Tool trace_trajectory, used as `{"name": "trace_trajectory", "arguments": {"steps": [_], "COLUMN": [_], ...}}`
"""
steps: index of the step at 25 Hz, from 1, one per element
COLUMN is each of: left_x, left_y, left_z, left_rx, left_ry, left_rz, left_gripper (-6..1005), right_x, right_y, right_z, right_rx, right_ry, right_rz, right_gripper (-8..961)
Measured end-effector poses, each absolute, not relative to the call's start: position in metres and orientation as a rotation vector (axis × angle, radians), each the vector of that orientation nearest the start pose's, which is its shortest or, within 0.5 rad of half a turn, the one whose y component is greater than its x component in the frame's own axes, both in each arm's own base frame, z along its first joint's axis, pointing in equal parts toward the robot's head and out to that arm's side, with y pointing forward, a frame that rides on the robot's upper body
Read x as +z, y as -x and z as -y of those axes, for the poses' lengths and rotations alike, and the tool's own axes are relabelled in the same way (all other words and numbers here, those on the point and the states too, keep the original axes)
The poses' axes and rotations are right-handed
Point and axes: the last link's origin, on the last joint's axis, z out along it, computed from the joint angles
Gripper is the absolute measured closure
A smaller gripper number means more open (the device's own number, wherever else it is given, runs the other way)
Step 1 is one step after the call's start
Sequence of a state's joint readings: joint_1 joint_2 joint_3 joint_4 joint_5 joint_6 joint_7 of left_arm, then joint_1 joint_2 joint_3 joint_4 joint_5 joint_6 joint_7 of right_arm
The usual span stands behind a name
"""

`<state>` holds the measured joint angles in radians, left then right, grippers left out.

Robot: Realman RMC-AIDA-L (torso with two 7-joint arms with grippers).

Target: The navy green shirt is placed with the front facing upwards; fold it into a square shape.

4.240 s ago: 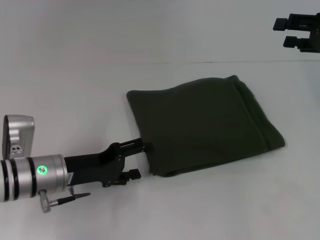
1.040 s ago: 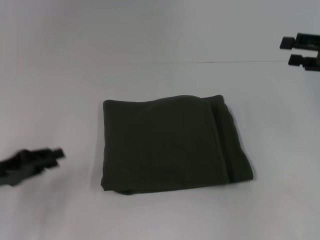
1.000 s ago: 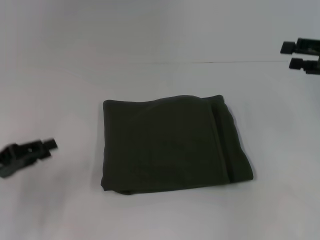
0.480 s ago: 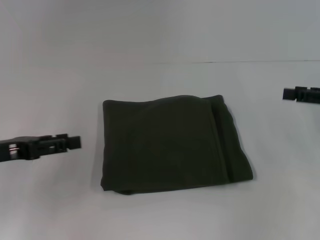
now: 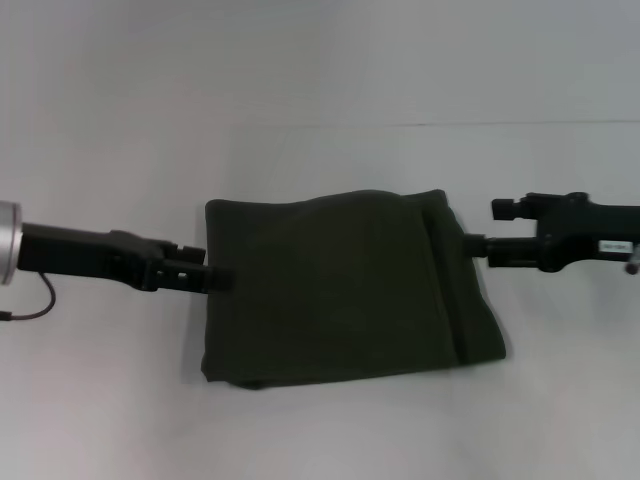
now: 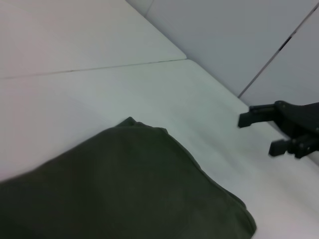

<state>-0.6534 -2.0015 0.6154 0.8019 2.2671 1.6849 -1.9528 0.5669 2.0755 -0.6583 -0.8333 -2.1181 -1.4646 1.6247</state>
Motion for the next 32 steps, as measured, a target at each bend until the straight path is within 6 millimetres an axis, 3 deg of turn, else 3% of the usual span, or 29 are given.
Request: {"name": "trace_trajectory", "arguments": {"steps": [3,9,14,20,32], "left_x": [0.045,0.034,0.024,0.019,0.02], "left_y": [0.241,0.232,0.227,0.216,0.196], "left_z": [-0.361,-0.364,-0.37,-0.365,-0.362], "left_rx": [-0.429,-0.426,-0.411,-0.402,-0.445], "left_ry": [2.743,2.759,2.758,2.846,2.937], "left_rz": [1.047,0.843,0.832,0.765,0.676], "left_gripper": [206,201,208,207,208], "right_x": [0.023,0.011,0.002,0.007,0.006], "right_y": [-0.252,-0.242,-0.232,-0.232,-0.235], "right_z": [-0.368,-0.364,-0.357,-0.353,-0.35], "right_rx": [0.45,0.412,0.504,0.605,0.612], "right_ry": [2.643,2.731,2.782,2.746,2.752], "right_rz": [-0.75,-0.655,-0.593,-0.546,-0.571], "right_gripper": [155,2,8,8,8]}}
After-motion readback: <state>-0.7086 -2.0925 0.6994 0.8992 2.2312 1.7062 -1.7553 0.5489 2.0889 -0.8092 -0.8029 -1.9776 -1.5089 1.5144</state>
